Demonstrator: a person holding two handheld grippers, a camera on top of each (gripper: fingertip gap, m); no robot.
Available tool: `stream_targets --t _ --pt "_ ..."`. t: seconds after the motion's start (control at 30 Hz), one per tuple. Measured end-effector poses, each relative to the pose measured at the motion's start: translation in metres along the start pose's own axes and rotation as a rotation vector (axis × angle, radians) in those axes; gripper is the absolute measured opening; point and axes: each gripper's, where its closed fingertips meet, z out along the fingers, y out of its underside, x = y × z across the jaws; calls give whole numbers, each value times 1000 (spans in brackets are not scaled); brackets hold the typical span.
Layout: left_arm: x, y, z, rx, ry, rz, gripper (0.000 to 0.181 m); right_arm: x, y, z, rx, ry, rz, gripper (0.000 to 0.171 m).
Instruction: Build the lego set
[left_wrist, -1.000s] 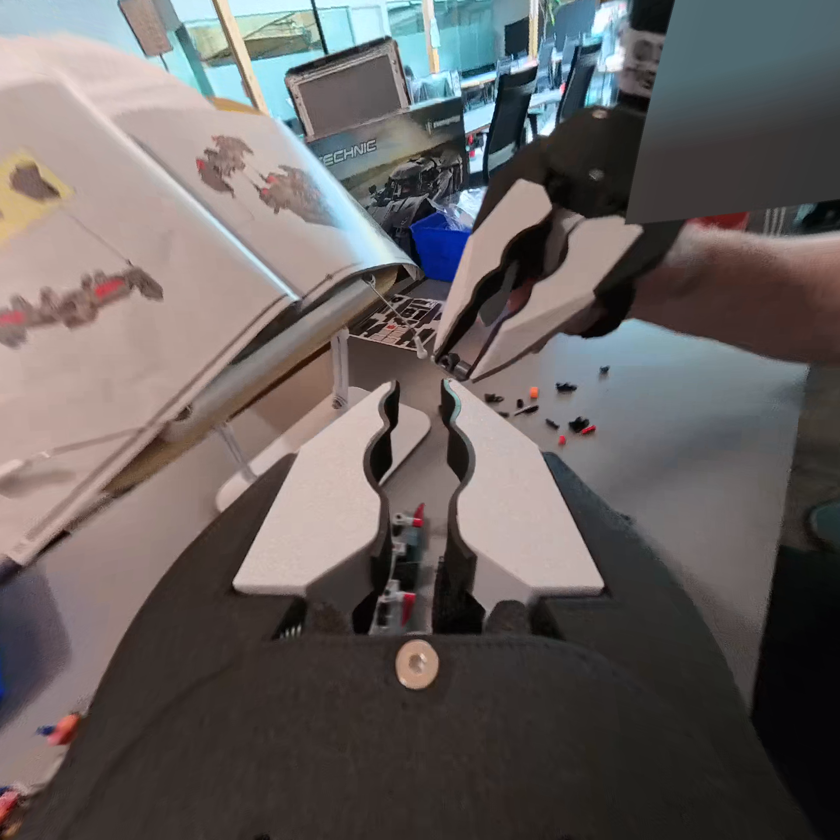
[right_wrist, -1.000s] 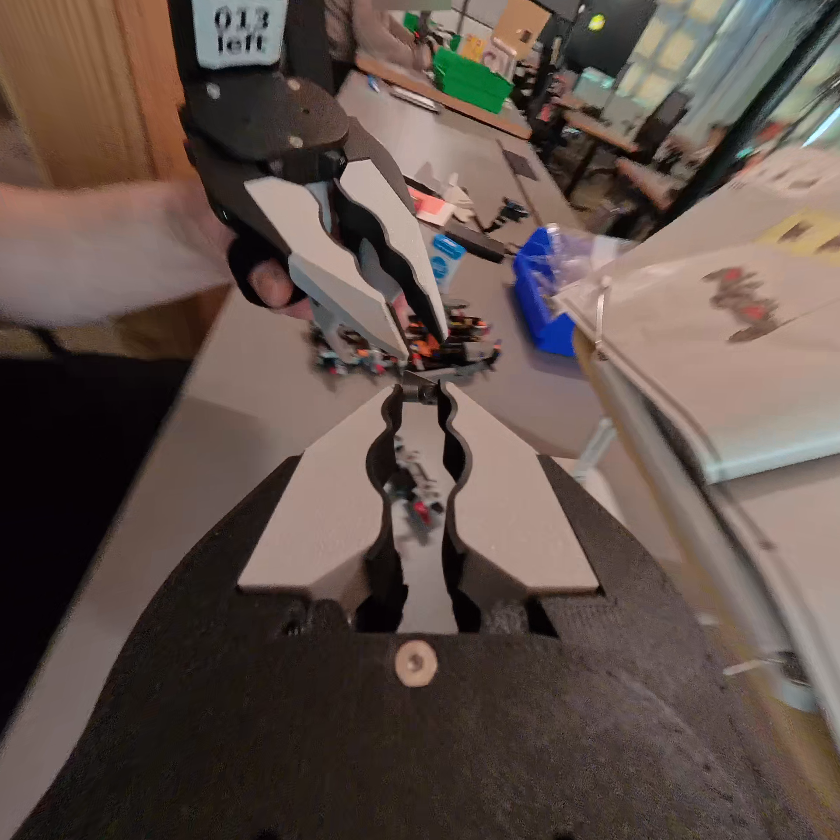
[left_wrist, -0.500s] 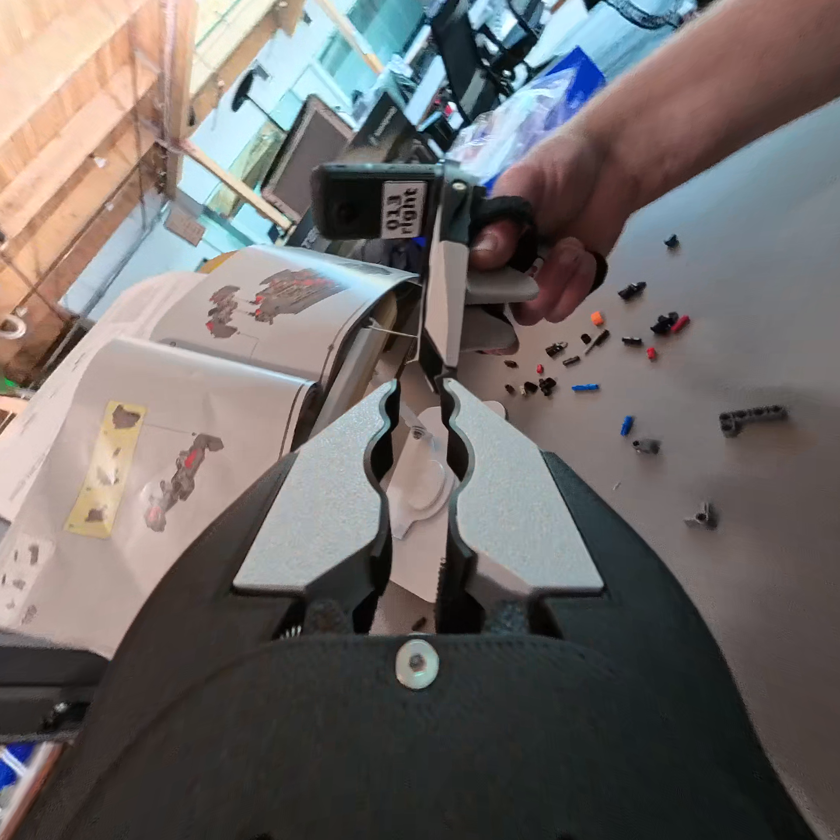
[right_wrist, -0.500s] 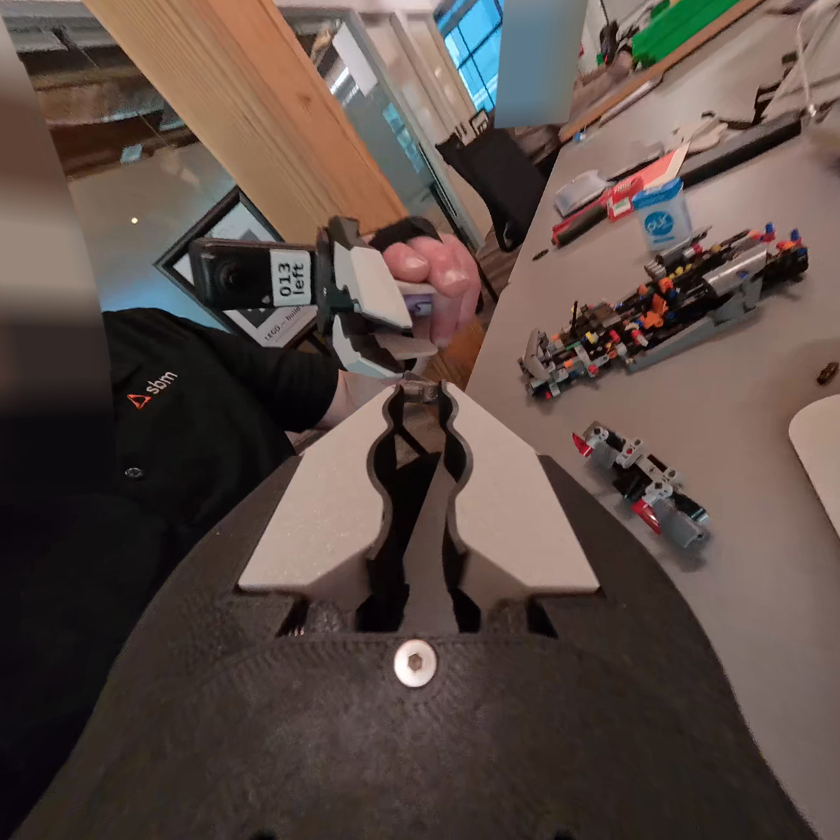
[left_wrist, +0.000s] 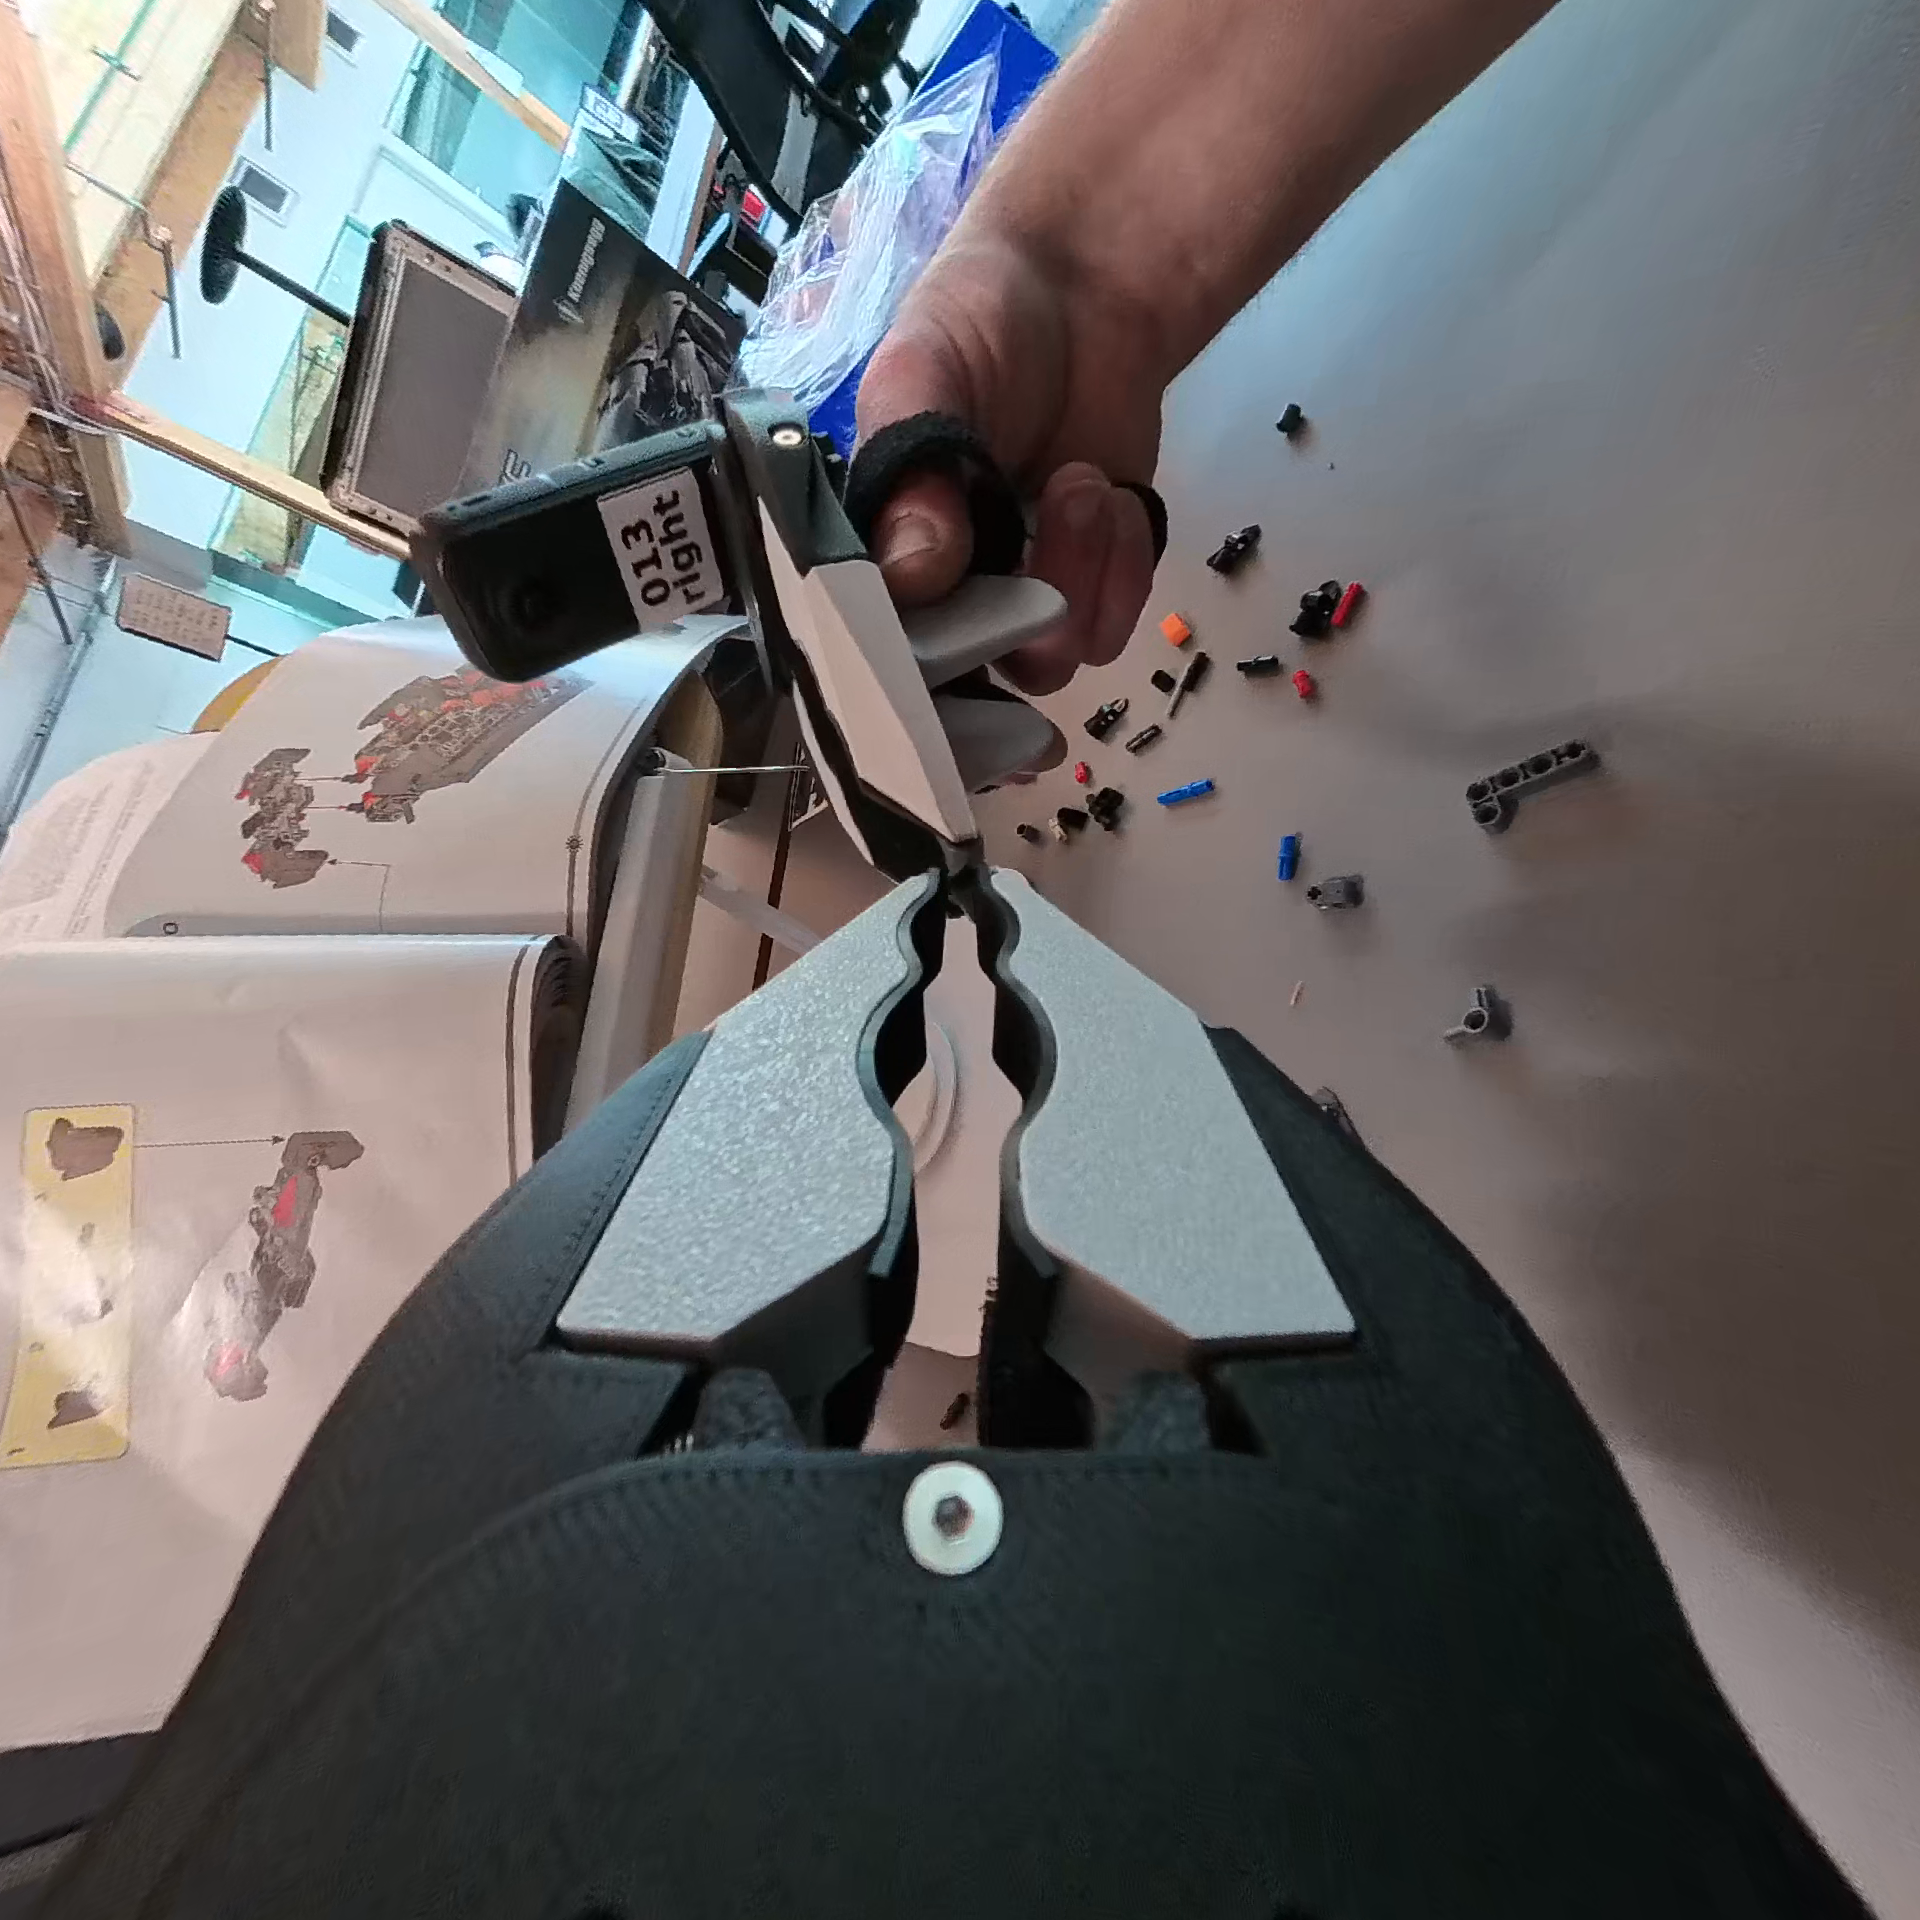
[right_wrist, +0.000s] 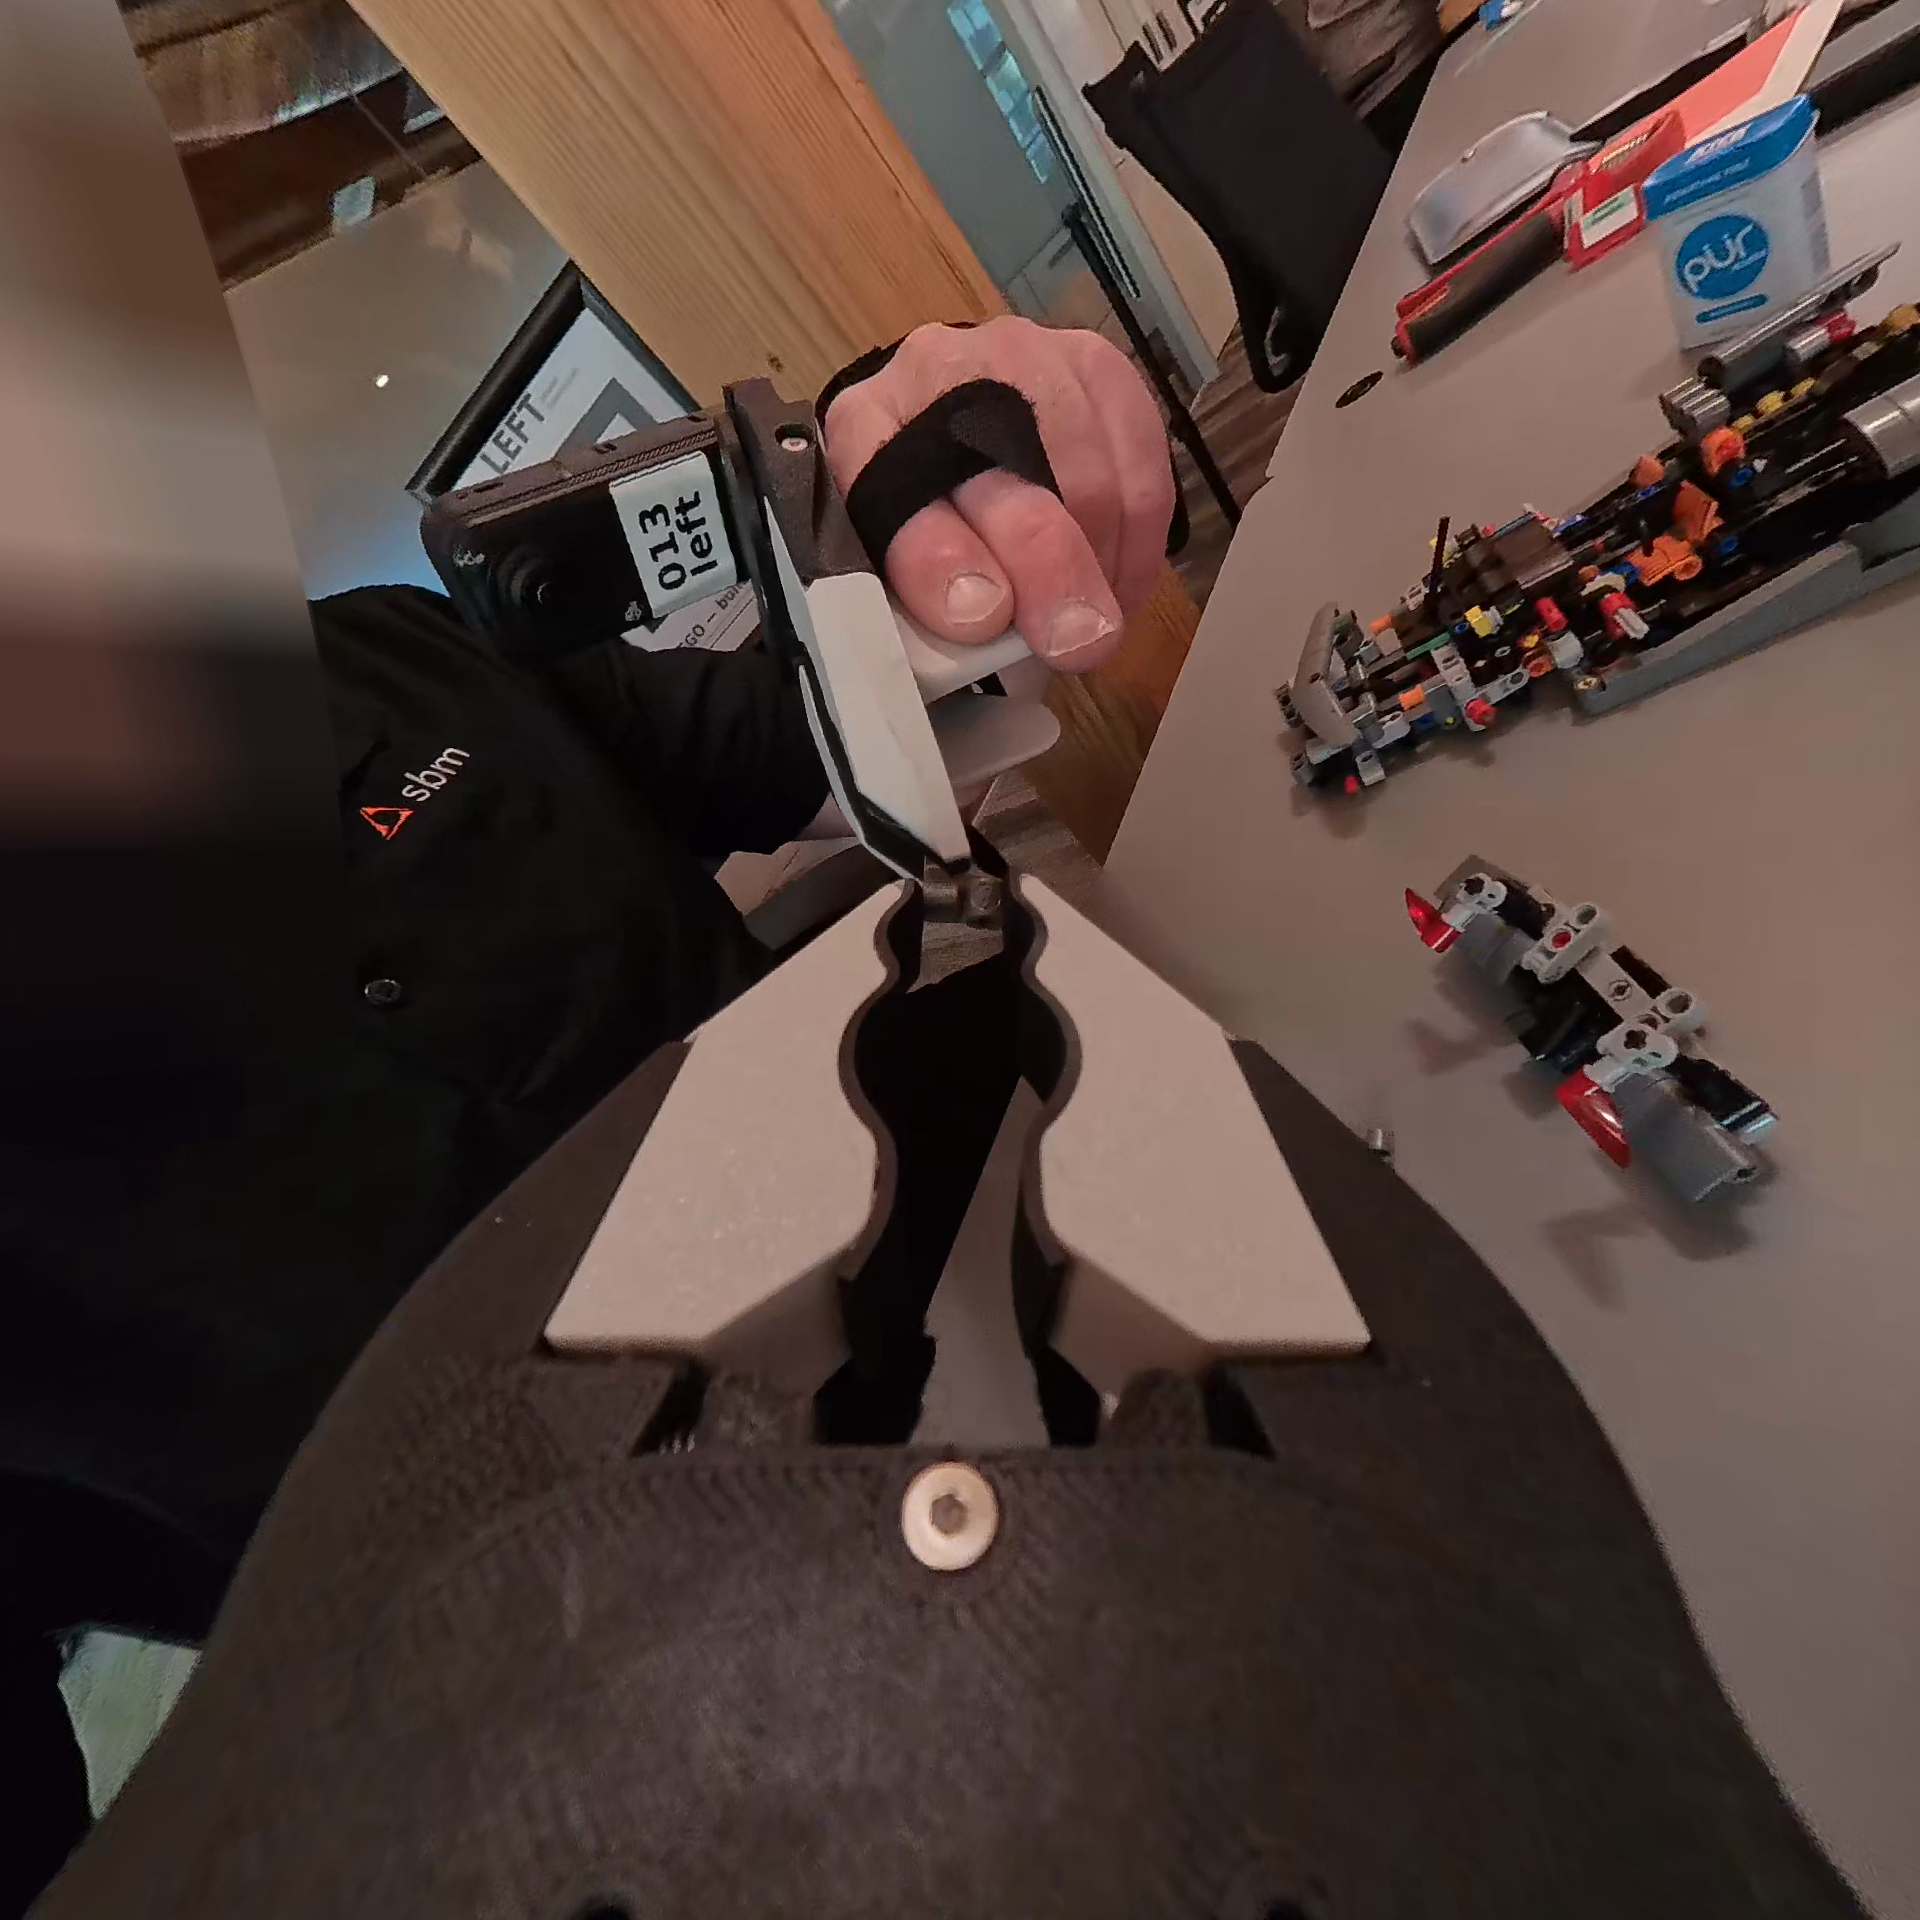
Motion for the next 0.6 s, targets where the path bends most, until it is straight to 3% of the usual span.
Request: stream_targets --t 0.33,0.5,0.6 --pt "12 4 3 20 -16 -98 0 5 4 3 2 -14 35 12" --pt "3 6 -5 111 -36 -344 0 10 -14 -2 85 108 -78 28" --pt "-7 6 -19 220 -20 -580 0 12 -18 -15 86 255 -211 26"
